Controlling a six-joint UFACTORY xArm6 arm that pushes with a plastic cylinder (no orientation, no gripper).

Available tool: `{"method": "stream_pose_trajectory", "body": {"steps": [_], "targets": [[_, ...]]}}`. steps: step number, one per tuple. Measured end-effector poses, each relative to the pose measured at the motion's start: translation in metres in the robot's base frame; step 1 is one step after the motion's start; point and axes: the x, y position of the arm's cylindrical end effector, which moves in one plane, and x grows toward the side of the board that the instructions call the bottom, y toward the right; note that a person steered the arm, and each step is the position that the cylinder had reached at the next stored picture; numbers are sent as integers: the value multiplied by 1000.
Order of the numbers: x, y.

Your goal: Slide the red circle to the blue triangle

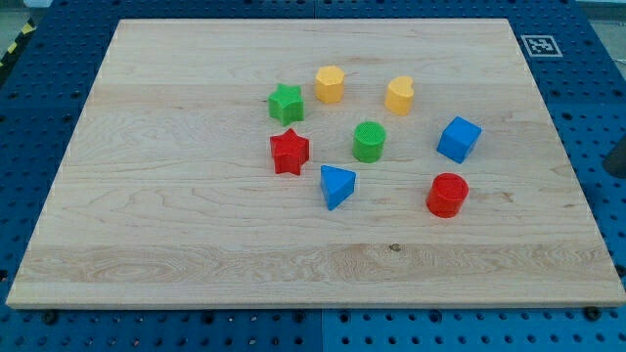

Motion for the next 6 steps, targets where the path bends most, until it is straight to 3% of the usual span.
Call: {"method": "stream_pose_trajectory", "body": {"steps": [2,3,4,6], "targets": [[-10,-19],[10,-62],[35,-134],[46,-288]]}}
